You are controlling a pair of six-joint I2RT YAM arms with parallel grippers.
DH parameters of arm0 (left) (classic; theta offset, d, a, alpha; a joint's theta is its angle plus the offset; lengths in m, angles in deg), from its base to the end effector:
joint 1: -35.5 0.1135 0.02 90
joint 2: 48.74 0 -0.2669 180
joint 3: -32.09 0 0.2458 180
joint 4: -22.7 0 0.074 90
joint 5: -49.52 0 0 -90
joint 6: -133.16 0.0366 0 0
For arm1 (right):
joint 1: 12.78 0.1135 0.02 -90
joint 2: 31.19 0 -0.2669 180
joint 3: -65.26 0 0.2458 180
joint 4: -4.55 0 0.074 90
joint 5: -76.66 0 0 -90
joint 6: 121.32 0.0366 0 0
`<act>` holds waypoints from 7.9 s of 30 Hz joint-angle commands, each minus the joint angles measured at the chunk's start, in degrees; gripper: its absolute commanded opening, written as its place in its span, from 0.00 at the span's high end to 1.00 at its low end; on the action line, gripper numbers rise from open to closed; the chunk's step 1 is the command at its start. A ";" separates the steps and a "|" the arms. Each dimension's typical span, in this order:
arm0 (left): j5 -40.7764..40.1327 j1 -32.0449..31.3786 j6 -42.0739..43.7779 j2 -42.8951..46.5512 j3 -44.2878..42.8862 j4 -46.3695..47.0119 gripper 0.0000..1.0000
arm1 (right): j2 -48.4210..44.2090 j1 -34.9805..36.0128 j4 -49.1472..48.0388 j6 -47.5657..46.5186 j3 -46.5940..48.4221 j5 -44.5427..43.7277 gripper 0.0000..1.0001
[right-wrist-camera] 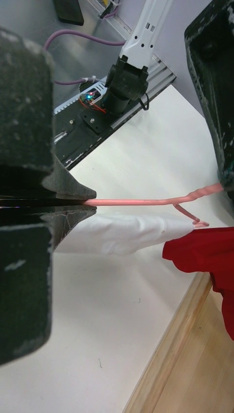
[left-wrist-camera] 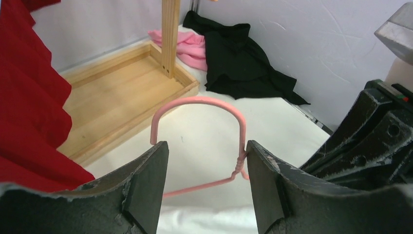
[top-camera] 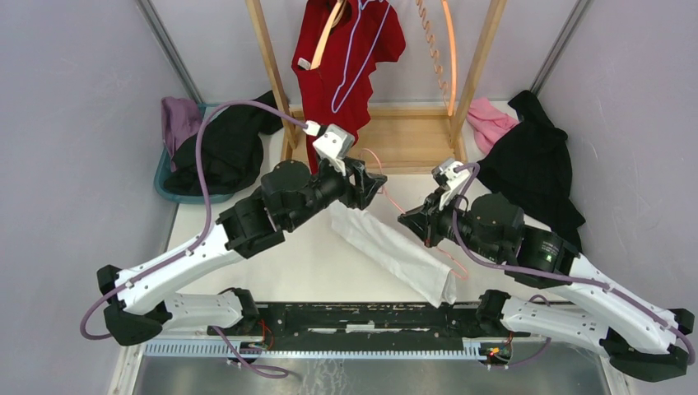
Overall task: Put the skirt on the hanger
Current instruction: Hang the skirt on the hanger, then place the hanger on the clothesline, then pick up the skirt from the bin.
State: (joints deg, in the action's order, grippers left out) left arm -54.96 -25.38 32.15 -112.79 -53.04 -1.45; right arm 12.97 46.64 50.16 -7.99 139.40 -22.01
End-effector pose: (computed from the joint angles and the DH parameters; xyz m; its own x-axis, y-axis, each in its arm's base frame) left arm 0.1257 -0.2068 0.4360 -0.1639 -0.0857 -0.9827 0.7060 0.6856 -0.1776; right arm 0.0798 0.1242 0.3926 -0.4337 0.0357 -0.9004 -0.6594 0.6684 0.3441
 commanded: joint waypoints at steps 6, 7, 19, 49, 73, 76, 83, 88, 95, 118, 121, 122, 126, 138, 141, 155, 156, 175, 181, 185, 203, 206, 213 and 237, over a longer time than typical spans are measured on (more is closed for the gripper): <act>-9.31 0.13 -8.05 9.98 -4.70 -13.27 0.30 | -2.63 0.25 5.58 -1.21 9.14 -4.33 0.99; -10.78 0.13 -8.86 11.00 -4.84 -14.64 0.27 | -3.00 0.24 6.33 -1.35 9.82 -4.98 0.99; -27.89 0.23 -16.11 12.69 -2.28 -29.49 0.01 | 0.05 0.19 11.23 -6.27 21.85 -11.80 0.99; -14.25 4.39 -21.91 12.64 11.32 -28.29 0.01 | 25.82 0.04 3.91 -24.44 50.06 -34.25 0.99; -13.16 4.49 -21.78 12.70 12.20 -26.98 0.01 | 46.14 -18.63 2.01 -21.72 68.96 -24.36 0.99; -13.08 4.59 -21.65 12.40 12.34 -26.58 0.01 | 47.57 -20.01 1.79 -21.03 69.98 -22.60 0.99; -12.42 4.88 -21.04 11.53 12.51 -26.19 0.01 | 50.60 -23.85 1.28 -20.21 73.34 -17.85 0.99; -12.16 5.18 -20.55 11.07 12.38 -25.90 0.01 | 53.56 -27.22 2.04 -17.69 76.80 -13.64 0.99; -11.41 5.77 -19.81 10.20 11.88 -25.67 0.01 | 54.64 -30.24 0.85 -15.04 76.18 -9.76 0.99; -10.06 7.12 -18.89 9.11 12.09 -24.75 0.01 | 63.39 -35.03 -1.00 -11.28 81.17 -0.30 0.99; -9.96 7.32 -18.99 9.21 12.56 -24.39 0.01 | 62.81 -35.14 -2.08 -10.64 78.31 1.03 0.98; -9.96 7.37 -18.97 9.20 12.70 -24.21 0.01 | 62.10 -35.13 -2.92 -10.22 76.26 1.41 0.99; -9.66 7.58 -19.14 8.86 13.22 -23.83 0.01 | 60.07 -35.12 -5.09 -8.96 71.30 3.08 0.98; -8.70 7.77 -19.67 7.56 13.57 -22.48 0.01 | 54.78 -35.04 -6.46 -7.31 61.02 6.51 0.98; -10.86 7.90 -19.38 7.53 12.96 -23.33 0.01 | 53.49 -35.14 -4.51 -7.55 60.64 5.69 0.88; -17.20 21.16 -17.91 5.68 12.61 -25.68 0.01 | 28.14 -35.11 6.15 -7.45 42.69 -0.94 0.47; -17.21 23.77 -18.22 5.67 13.21 -24.85 0.01 | 25.48 -35.10 6.80 -6.73 40.77 -1.15 0.46; -29.53 46.82 -25.27 -7.98 17.36 -5.52 0.04 | 1.03 -35.05 8.74 -0.20 6.18 7.93 0.50; -30.18 50.70 -26.49 -11.33 19.34 2.01 0.13 | -1.10 -35.12 8.36 0.09 2.38 9.17 0.50; -30.34 51.45 -27.52 -15.68 19.03 6.14 0.18 | -2.85 -35.12 9.22 -0.53 1.17 8.14 0.50; -25.64 56.93 -28.23 -24.56 15.43 12.45 0.96 | -4.14 -35.05 9.80 -1.92 -2.92 10.18 0.51; -24.72 56.93 -28.36 -23.16 14.32 11.82 0.97 | -4.17 -35.15 9.14 -1.95 -3.76 10.34 0.51; -20.35 56.26 -27.40 -11.80 13.82 8.93 0.97 | -3.97 -35.07 7.22 -1.24 -5.08 11.68 0.51; 10.32 46.62 -27.84 13.44 5.09 -14.12 0.97 | -7.23 -35.08 9.85 1.77 -2.14 21.92 0.51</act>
State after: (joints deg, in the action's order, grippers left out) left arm -51.75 25.66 6.51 -103.26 -47.88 -14.58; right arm 6.08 11.58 61.24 -7.51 134.44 -3.58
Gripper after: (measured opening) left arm 0.065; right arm 0.490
